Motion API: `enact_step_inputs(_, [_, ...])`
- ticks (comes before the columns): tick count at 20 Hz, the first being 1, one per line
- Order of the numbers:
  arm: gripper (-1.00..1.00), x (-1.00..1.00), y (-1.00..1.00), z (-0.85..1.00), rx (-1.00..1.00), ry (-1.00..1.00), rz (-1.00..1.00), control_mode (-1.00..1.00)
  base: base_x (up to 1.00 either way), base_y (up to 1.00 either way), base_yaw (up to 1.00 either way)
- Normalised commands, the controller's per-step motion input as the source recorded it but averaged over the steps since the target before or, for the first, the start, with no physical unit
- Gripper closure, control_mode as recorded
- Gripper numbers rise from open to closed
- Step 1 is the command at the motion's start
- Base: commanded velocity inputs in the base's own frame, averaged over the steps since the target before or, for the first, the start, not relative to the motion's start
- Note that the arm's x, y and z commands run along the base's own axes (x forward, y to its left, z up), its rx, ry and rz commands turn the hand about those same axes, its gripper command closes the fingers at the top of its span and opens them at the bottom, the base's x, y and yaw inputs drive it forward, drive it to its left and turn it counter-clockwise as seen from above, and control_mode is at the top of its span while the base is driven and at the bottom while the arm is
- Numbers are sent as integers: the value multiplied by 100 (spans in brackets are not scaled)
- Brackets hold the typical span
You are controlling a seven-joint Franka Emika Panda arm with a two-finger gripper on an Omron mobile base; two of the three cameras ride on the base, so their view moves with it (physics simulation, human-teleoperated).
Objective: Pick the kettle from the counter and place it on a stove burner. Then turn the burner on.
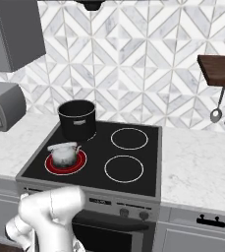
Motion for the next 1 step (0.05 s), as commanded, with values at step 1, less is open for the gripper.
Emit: enact_step_inputs(1, [100, 14, 19, 29, -13, 32, 25, -100, 0, 0, 0])
